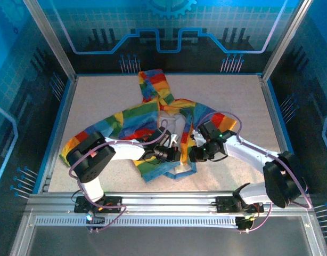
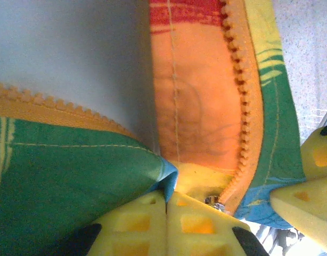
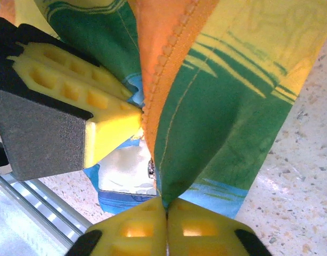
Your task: Zip up the jacket
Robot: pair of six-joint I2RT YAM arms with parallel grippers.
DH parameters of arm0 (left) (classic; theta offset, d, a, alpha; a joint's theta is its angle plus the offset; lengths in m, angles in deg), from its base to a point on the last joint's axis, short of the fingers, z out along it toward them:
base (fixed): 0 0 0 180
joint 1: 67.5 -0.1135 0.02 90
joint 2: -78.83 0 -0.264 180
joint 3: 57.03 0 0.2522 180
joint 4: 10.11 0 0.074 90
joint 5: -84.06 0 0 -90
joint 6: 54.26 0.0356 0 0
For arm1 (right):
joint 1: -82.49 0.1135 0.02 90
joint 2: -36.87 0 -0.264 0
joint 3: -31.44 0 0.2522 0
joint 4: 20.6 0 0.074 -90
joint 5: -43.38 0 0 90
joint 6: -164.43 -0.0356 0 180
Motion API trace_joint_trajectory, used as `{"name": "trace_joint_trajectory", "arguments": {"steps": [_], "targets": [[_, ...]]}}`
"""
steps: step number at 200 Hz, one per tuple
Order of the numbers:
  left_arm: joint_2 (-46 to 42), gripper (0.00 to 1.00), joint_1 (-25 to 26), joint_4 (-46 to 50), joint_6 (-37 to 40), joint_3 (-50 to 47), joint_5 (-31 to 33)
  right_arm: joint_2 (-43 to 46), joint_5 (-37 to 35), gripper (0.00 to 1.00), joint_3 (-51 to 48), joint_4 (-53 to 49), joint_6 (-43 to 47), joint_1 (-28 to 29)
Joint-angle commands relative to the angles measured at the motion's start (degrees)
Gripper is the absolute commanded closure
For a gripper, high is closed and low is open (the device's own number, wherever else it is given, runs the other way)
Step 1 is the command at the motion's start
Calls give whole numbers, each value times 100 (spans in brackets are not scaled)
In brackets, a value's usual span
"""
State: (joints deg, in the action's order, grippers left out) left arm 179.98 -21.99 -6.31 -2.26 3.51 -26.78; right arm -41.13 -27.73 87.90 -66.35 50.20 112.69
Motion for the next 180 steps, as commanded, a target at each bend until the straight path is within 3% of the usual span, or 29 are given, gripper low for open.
{"name": "trace_joint_trajectory", "arguments": {"steps": [1, 19, 92, 180], "targets": [[77, 100, 65, -345, -144, 64, -158, 48, 181, 82, -126, 245, -131, -41], [85, 100, 80, -387, -166, 26, -148, 104, 167, 71, -221, 403, -282, 11], [134, 100, 98, -558, -245, -101, -184, 127, -540, 61, -456, 455, -622, 268], [236, 100, 98, -715, -297, -183, -212, -373, -506, 61, -286, 764, -710, 400]]}}
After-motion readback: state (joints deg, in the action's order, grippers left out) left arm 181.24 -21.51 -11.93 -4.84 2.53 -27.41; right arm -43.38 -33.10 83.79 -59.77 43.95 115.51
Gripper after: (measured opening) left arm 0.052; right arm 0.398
